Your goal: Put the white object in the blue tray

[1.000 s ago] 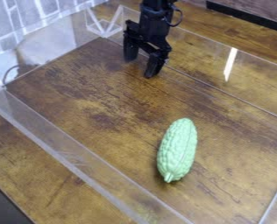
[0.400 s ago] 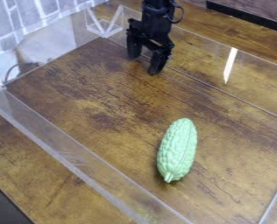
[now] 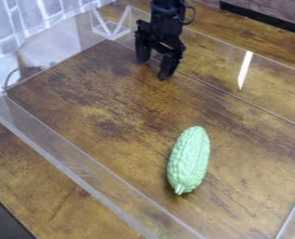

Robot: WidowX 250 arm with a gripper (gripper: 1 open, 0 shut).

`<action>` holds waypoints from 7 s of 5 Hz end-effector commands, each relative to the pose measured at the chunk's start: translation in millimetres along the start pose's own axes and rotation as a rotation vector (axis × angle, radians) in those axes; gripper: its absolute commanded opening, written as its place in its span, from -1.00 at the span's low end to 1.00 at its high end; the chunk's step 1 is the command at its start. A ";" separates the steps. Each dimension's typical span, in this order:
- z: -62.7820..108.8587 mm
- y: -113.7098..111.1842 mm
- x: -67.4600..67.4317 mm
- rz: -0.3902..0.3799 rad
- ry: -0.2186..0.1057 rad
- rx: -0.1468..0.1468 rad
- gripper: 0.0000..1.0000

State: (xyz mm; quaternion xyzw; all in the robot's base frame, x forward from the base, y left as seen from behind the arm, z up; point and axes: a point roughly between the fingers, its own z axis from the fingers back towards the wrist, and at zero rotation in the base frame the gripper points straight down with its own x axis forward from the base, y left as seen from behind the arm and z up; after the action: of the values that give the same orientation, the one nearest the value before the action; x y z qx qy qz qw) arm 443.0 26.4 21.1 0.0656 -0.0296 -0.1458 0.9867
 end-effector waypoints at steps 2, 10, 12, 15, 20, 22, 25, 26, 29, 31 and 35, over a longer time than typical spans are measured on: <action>-7.3 5.8 -7.2 0.020 0.017 -0.006 1.00; -11.4 1.9 -5.9 0.021 0.050 -0.030 1.00; -9.5 -2.4 -4.6 0.017 0.037 -0.032 1.00; -3.1 -12.7 -0.6 0.008 -0.017 -0.033 1.00; 9.0 -33.1 8.8 -0.003 -0.120 -0.045 1.00; 14.0 -41.2 12.6 -0.002 -0.160 -0.054 1.00; 25.9 -51.4 17.3 0.002 -0.220 -0.068 1.00; 31.4 -55.7 19.7 0.002 -0.241 -0.070 1.00; 47.4 -65.2 25.9 0.005 -0.287 -0.086 1.00; 61.6 -65.6 31.0 0.010 -0.313 -0.103 1.00; 87.6 -131.5 -28.4 -0.085 -0.197 -0.146 1.00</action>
State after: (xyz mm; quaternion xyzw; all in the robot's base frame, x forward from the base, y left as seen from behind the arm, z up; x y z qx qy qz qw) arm 367.9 -94.3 55.2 -0.0173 -0.0691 -0.1875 0.9797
